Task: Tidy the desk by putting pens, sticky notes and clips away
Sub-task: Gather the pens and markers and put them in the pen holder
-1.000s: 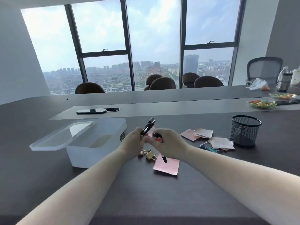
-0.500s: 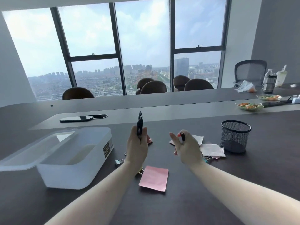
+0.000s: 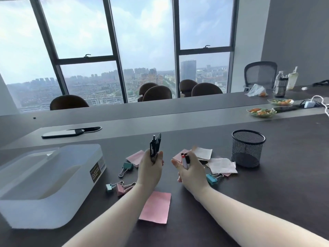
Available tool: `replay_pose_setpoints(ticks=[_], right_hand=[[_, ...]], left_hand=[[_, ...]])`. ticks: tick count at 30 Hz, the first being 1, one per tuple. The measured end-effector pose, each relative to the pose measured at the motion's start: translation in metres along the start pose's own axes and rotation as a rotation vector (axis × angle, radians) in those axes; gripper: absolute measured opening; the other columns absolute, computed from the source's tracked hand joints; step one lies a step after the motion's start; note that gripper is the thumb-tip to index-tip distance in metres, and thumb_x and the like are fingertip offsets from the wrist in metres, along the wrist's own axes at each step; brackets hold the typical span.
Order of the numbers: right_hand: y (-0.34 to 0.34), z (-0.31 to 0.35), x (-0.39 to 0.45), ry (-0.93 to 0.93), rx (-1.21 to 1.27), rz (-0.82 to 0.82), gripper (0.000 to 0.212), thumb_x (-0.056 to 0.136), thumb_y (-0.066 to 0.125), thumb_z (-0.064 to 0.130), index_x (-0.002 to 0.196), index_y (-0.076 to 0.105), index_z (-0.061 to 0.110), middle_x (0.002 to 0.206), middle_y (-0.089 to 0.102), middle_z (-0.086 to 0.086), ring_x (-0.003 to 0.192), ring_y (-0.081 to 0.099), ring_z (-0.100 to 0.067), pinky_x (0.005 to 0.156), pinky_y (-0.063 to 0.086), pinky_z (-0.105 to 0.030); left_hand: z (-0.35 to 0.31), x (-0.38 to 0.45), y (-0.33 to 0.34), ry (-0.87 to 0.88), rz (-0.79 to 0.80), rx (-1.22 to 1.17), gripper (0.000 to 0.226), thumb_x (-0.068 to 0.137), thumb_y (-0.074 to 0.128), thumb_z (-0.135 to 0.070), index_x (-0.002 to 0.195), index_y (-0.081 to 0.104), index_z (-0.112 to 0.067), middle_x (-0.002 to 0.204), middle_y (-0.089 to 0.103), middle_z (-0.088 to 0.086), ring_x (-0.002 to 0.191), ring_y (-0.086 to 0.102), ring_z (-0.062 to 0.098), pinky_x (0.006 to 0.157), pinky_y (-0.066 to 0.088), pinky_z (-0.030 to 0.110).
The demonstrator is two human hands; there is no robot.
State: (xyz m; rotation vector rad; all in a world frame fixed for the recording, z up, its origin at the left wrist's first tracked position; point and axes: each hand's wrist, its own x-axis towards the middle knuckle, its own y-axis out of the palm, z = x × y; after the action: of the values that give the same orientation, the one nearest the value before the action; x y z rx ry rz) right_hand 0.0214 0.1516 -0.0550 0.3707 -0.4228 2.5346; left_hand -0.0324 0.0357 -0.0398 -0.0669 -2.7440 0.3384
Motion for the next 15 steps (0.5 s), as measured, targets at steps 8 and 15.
replay_pose_setpoints(ticks=[8, 15], right_hand=[[0.001, -0.008, 0.011, 0.038, 0.009, 0.030, 0.028, 0.079, 0.073, 0.031, 0.075, 0.052, 0.013, 0.063, 0.050, 0.006, 0.058, 0.045, -0.010, 0.055, 0.037, -0.011], [-0.043, 0.028, 0.047, -0.002, 0.102, -0.057, 0.043, 0.084, 0.066, 0.038, 0.062, 0.036, 0.016, 0.057, 0.036, -0.004, 0.053, 0.035, -0.021, 0.053, 0.031, -0.028]], left_hand=[[0.014, 0.012, 0.007, -0.047, 0.025, 0.016, 0.027, 0.094, 0.053, -0.023, 0.070, 0.041, -0.023, 0.062, 0.045, -0.001, 0.062, 0.043, 0.023, 0.060, 0.036, 0.029], [-0.035, 0.022, 0.032, -0.064, 0.036, -0.235, 0.031, 0.085, 0.051, -0.051, 0.065, 0.040, -0.029, 0.054, 0.036, -0.004, 0.050, 0.034, 0.018, 0.053, 0.030, 0.032]])
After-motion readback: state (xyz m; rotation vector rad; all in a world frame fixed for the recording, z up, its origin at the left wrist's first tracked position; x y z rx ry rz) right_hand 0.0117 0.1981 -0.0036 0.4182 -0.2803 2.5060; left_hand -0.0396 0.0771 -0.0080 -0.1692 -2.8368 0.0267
